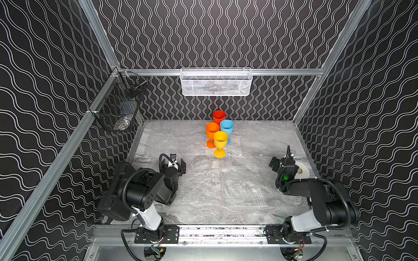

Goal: Unpack wine glasses from bubble wrap
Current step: Reset both arms

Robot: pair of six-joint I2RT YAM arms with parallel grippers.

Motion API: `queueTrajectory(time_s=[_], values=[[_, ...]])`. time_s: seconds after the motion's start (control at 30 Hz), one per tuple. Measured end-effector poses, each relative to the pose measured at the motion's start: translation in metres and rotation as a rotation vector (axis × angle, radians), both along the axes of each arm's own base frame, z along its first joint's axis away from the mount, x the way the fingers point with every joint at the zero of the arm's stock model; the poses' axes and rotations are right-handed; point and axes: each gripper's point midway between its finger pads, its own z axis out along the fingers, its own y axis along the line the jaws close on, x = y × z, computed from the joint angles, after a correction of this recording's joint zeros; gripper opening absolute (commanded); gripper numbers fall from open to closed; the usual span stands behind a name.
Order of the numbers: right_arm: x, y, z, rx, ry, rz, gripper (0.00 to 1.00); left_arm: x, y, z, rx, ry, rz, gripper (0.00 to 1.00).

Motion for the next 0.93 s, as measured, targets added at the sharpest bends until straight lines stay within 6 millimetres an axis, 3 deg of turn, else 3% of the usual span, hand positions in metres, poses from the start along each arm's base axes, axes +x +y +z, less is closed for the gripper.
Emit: queueTrajectory(time_s=[0.2, 0.33, 0.93], values=[[0.008, 0.018, -0.021, -0.005, 0.007, 0.117, 1.0, 0.004, -0.003, 0.003, -0.005, -0.007, -0.011, 0.99], [0.025, 0.024, -0.001, 0.006, -0.059, 0.145, 1.0, 0.004, -0.002, 0.003, -0.005, -0.005, -0.011, 1.0], [0.024, 0.025, -0.005, -0.002, -0.042, 0.164, 1.0, 0.004, -0.002, 0.002, -0.004, -0.001, -0.01, 1.0]])
